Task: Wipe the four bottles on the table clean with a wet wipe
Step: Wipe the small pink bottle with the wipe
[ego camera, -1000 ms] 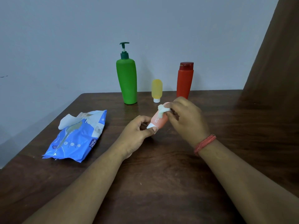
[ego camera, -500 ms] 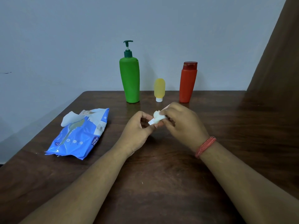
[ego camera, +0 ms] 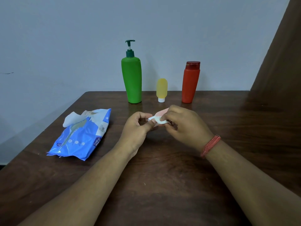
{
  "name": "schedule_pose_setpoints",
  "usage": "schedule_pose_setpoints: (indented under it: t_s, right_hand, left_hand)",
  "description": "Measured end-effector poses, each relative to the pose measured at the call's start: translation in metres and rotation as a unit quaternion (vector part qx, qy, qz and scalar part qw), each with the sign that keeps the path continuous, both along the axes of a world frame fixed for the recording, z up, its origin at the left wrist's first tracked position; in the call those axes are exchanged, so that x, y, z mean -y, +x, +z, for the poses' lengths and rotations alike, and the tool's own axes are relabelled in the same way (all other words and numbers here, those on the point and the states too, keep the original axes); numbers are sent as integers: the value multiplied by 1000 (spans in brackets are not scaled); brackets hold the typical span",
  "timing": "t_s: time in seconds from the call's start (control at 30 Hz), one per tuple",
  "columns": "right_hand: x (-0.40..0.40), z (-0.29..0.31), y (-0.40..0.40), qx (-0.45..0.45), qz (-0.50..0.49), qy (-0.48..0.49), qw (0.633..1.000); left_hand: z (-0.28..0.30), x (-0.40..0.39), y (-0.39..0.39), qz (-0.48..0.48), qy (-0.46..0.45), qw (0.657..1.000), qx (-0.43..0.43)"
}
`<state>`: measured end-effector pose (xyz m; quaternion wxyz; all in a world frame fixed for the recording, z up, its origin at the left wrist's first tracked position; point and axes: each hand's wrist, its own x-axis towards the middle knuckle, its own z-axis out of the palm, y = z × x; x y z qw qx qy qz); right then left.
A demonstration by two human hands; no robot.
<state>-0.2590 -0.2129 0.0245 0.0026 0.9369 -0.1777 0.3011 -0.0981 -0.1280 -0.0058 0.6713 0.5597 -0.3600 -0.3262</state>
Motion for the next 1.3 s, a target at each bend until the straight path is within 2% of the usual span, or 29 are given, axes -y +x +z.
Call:
schedule_pose_setpoints:
  t_s: [0.1,0.2,0.3,0.4,0.5,0.57,0.7,0.77,0.93,1.17,1.3]
  right_hand:
    - [-1,-2,-1,-31,-5,-22,999]
    - [-1,-1,-2,51,-43,-18,998]
    - [-1,1,-1,87,-65,-13,994]
    - [-3,1,1,41,-45,-7,998]
    - [-6,1,3,18,-11,-18,1000]
    - [-8,1,4,14,-2,-31,999]
    - [1,2,-1,61,-87,-15,994]
    - [3,1,-2,70,-99,-11,993]
    - [-7,0,4,29,-6,-25,999]
    - [10,0,-8,65,-123,2,990]
    - [-6,-1,2,44,-46,-17,998]
  left_hand:
    - [2,1,-1,20,-3,1000,-2]
    - [1,0,0,11,4,999,34]
    - [4,-4,-3,11,32,987,158]
    - [9,-6,-6,32,22,958,285]
    - [13,-8,-2,36,6,933,359]
    - [14,-8,-2,32,5,928,371]
    - [13,-5,-5,52,-1,927,371]
    - [12,-4,-4,48,1,928,368]
    - [11,-6,-2,44,-8,923,383]
    - [12,-6,-5,59,-14,919,389]
    - [11,-7,-3,53,-16,920,387]
